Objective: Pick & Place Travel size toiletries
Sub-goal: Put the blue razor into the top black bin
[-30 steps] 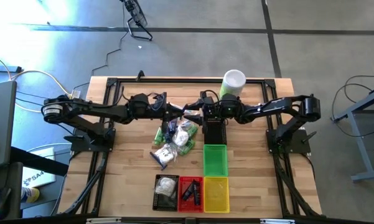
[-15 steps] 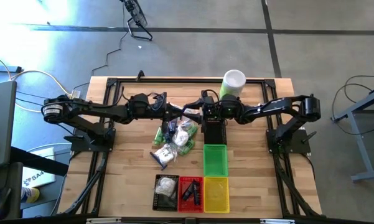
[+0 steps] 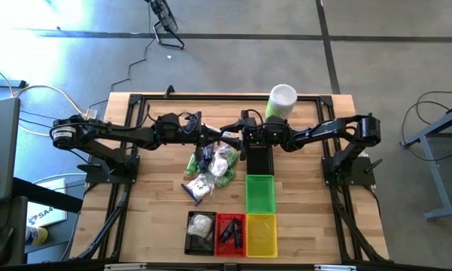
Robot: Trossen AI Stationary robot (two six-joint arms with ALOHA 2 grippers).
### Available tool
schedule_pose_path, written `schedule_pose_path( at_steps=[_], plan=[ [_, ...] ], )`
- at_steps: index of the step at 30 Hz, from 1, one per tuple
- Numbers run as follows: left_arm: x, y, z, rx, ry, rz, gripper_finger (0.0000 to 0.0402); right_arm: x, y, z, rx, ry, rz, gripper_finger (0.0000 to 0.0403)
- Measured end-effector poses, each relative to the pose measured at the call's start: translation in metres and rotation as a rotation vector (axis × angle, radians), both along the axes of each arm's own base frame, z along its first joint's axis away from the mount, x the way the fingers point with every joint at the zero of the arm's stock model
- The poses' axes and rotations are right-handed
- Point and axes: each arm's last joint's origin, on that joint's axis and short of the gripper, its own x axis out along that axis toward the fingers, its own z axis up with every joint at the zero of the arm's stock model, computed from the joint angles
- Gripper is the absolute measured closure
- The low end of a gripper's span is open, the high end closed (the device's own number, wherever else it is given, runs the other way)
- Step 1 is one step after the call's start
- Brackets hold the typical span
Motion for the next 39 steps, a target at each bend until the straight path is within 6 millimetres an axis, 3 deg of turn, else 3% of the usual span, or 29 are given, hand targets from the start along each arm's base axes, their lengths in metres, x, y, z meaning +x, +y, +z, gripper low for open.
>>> schedule_pose_path(
  at_steps=[7, 24, 39],
  plan=[
    [0.0000, 0.0000, 0.0000, 0.001, 0.000, 0.000, 0.0361, -0.0001, 0.0000, 0.0008, -0.002, -0.008, 0.000, 0.0231],
    [0.0000, 0.0001, -0.0002, 0.001, 0.001, 0.001, 0.0361, -0.0001, 0.0000, 0.0008, -0.002, -0.008, 0.001, 0.0360],
    [0.0000, 0.0002, -0.0002, -0.001, 0.002, 0.005, 0.0361, -0.0001, 0.0000, 0.0006, -0.002, -0.007, 0.001, 0.0370]
  ],
)
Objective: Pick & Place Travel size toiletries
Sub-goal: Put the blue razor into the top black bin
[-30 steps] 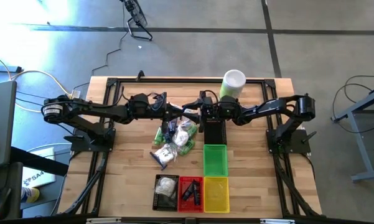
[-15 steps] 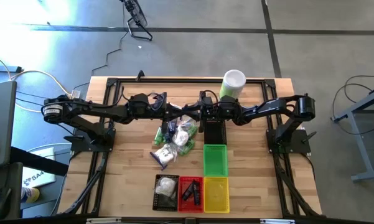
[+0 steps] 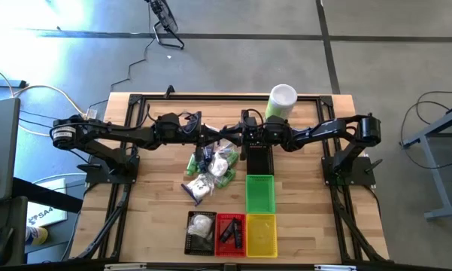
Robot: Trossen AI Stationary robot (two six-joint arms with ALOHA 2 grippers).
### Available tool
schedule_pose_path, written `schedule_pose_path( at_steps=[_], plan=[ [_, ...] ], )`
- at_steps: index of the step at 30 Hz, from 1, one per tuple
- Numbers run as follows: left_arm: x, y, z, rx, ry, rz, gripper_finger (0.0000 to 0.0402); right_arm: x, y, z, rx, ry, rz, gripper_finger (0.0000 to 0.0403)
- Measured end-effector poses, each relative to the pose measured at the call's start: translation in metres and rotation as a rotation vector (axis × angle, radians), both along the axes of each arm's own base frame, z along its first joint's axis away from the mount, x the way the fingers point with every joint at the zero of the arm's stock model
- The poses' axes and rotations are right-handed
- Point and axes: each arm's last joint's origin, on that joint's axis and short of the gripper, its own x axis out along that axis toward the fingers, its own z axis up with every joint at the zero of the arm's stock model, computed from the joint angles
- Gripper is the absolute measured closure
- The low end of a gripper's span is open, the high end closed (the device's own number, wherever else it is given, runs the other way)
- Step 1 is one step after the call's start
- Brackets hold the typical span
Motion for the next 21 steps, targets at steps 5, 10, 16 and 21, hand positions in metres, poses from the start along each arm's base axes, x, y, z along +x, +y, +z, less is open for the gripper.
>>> schedule_pose_path(
  at_steps=[5, 10, 16, 21],
  plan=[
    [0.000, 0.000, 0.000, 0.000, 0.001, 0.004, 0.0348, 0.000, 0.000, 0.000, 0.001, 0.000, 0.000, 0.0370],
    [0.000, 0.000, -0.001, -0.001, 0.008, 0.005, 0.0296, 0.000, 0.000, 0.000, 0.002, 0.000, 0.000, 0.0370],
    [0.000, 0.000, 0.000, 0.000, 0.006, 0.007, 0.0250, 0.000, 0.000, 0.000, 0.002, 0.000, 0.000, 0.0370],
    [-0.006, -0.001, 0.006, 0.025, 0.013, 0.008, 0.0246, -0.007, 0.001, 0.010, 0.002, 0.022, -0.010, 0.0370]
  ],
)
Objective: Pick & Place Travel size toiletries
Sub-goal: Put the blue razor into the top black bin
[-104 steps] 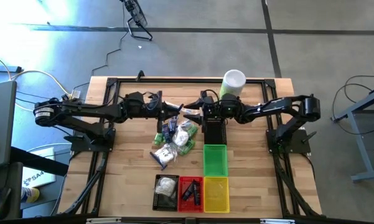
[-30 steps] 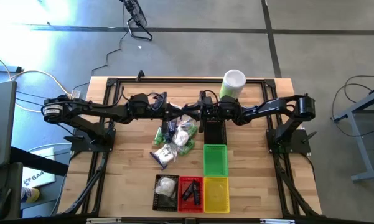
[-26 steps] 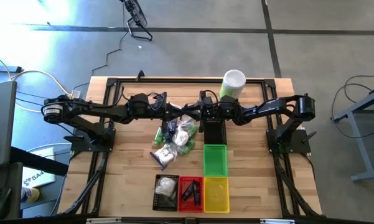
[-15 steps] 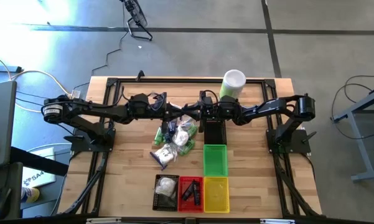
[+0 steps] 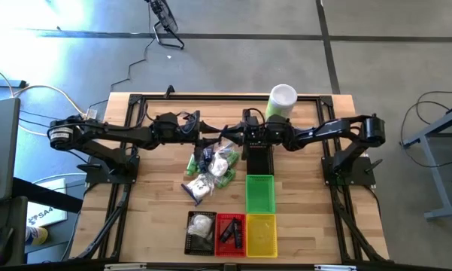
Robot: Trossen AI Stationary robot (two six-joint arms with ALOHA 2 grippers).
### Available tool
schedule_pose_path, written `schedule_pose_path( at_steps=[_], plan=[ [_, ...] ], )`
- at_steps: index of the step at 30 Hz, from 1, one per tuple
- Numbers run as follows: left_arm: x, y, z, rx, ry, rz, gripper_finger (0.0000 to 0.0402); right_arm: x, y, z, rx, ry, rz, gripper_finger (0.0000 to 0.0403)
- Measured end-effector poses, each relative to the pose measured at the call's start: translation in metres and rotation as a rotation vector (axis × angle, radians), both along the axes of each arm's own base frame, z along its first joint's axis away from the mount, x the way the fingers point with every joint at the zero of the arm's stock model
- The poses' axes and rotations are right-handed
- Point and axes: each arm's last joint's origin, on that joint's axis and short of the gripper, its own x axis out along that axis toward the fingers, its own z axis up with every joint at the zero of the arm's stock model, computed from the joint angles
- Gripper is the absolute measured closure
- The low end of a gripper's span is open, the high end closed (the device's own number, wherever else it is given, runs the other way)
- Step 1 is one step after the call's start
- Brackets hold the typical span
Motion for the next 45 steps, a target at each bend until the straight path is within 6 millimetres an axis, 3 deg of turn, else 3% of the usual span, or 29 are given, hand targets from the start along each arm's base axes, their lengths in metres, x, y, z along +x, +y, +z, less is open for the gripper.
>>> schedule_pose_path(
  at_steps=[10, 16, 29, 38, 45],
  plan=[
    [-0.012, -0.003, 0.007, 0.015, 0.047, 0.000, 0.0246, -0.029, 0.003, 0.023, 0.044, 0.192, -0.059, 0.0370],
    [-0.014, -0.003, 0.006, 0.009, 0.072, 0.001, 0.0245, -0.053, 0.004, 0.022, 0.140, 0.405, -0.166, 0.0370],
    [-0.014, -0.002, 0.004, 0.006, 0.094, 0.027, 0.0245, -0.074, 0.013, -0.015, 0.378, 0.831, -0.216, 0.0370],
    [-0.014, -0.002, 0.004, 0.005, 0.096, 0.027, 0.0245, -0.078, 0.020, -0.019, 0.394, 0.896, -0.191, 0.0370],
    [-0.014, -0.002, 0.004, 0.005, 0.096, 0.027, 0.0245, -0.075, 0.021, -0.046, 0.447, 0.991, -0.215, 0.0370]
  ],
)
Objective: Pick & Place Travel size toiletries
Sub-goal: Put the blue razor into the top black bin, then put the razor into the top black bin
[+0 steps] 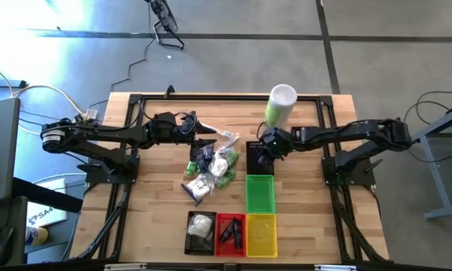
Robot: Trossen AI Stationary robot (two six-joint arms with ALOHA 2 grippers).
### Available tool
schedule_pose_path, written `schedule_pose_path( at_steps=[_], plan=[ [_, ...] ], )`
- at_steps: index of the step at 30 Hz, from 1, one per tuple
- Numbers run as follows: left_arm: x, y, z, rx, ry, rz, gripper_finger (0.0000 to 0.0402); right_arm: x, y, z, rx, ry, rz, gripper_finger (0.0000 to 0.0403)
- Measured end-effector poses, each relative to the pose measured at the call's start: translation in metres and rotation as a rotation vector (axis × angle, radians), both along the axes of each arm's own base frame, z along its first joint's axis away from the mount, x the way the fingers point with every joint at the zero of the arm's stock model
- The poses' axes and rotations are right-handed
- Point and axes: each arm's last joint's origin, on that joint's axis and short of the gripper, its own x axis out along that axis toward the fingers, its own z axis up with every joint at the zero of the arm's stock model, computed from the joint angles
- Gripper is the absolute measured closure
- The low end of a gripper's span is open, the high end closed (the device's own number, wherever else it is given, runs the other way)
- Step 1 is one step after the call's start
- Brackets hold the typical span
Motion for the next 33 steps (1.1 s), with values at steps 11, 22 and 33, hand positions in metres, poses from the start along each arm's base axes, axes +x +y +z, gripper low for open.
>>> schedule_pose_path(
  at_steps=[11, 22, 33],
  plan=[
    [0.000, 0.000, -0.001, -0.001, 0.005, 0.000, 0.0245, 0.010, -0.001, -0.010, 0.013, -0.018, 0.016, 0.0364],
    [0.000, 0.000, -0.001, -0.002, 0.005, 0.000, 0.0245, 0.010, -0.002, -0.010, -0.030, -0.011, -0.011, 0.0257],
    [0.000, 0.000, -0.002, -0.004, 0.016, -0.001, 0.0245, 0.013, -0.002, -0.001, -0.052, -0.087, 0.076, 0.0278]
  ],
)
